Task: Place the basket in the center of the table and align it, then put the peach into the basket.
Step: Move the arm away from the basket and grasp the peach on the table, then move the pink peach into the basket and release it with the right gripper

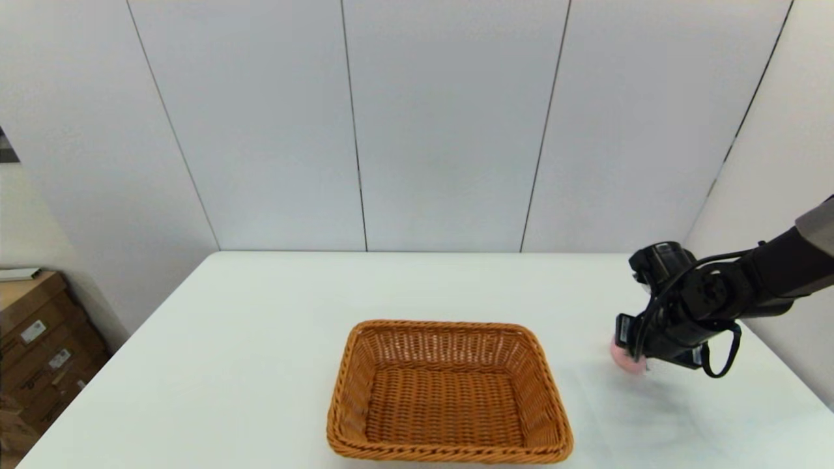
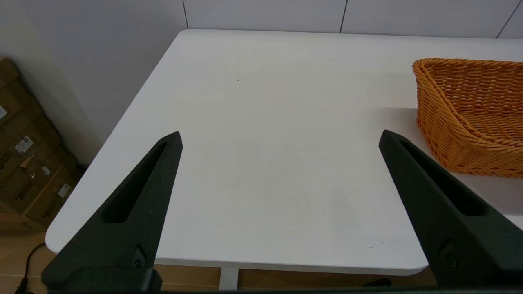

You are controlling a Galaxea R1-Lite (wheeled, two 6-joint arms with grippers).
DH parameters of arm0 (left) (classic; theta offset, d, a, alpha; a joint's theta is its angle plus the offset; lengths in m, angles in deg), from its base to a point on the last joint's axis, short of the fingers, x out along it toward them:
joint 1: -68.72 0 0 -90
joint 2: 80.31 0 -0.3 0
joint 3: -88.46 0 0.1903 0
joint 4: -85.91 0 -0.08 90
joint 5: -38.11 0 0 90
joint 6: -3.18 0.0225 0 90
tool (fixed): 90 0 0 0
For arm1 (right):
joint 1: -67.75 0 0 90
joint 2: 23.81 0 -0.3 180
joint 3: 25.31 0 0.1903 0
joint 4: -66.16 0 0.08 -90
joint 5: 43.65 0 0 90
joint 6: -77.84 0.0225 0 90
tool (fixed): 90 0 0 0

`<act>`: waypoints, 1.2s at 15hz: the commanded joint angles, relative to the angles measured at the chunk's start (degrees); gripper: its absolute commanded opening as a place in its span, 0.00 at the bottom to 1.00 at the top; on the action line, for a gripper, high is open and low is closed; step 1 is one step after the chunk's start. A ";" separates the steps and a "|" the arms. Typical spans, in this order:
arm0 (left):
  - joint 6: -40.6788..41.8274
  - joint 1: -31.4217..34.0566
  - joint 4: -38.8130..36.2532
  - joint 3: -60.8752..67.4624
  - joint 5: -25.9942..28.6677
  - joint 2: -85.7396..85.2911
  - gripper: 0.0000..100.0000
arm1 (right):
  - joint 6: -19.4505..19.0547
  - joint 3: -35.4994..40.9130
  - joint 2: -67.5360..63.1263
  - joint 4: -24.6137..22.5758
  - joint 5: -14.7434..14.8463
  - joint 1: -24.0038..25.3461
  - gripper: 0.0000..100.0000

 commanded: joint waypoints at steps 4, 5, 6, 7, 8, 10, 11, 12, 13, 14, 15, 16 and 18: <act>-0.01 0.01 0.05 0.01 -0.05 -0.09 1.00 | 1.09 0.24 9.58 0.81 -0.67 0.12 0.00; -0.01 0.01 0.05 -0.08 -0.05 -0.09 1.00 | 1.79 0.32 14.42 1.51 -1.90 0.91 0.00; -0.01 0.01 0.05 0.01 -0.05 -0.09 1.00 | 1.79 0.59 18.11 3.18 -2.69 1.87 0.00; -0.01 0.01 0.05 -0.08 -0.05 -0.09 1.00 | 1.88 0.41 21.89 6.34 -2.87 3.54 0.00; -0.10 0.01 0.05 -0.08 -0.14 -0.09 1.00 | 1.88 0.24 25.14 8.89 -3.31 5.48 0.00; -0.10 0.01 0.14 -0.08 -0.14 -0.09 1.00 | 2.94 0.24 30.68 13.38 -3.57 11.10 0.00; -0.10 0.01 0.05 -0.08 -0.14 -0.09 1.00 | 4.43 0.24 32.44 15.57 -4.01 15.23 0.00; -0.10 0.01 0.14 -0.08 -0.14 -0.09 1.00 | 5.22 0.15 32.70 16.45 -4.45 18.66 0.00; -0.10 0.01 0.14 -0.08 -0.14 -0.09 1.00 | 5.93 0.15 32.35 16.45 -4.45 22.26 0.00; -0.10 0.01 0.14 -0.08 -0.14 -0.09 1.00 | 6.80 -0.03 31.91 16.19 -4.54 25.34 0.00; -0.10 0.01 0.14 0.01 -0.14 -0.09 1.00 | 7.33 -0.99 30.15 16.19 -4.45 28.15 0.00; -0.10 0.01 0.14 -0.08 -0.14 -0.09 1.00 | 7.51 -2.31 28.04 16.36 -4.54 30.17 0.00; -0.10 0.01 0.14 -0.08 -0.14 -0.09 1.00 | 7.68 -4.51 22.68 16.01 -4.54 33.78 0.00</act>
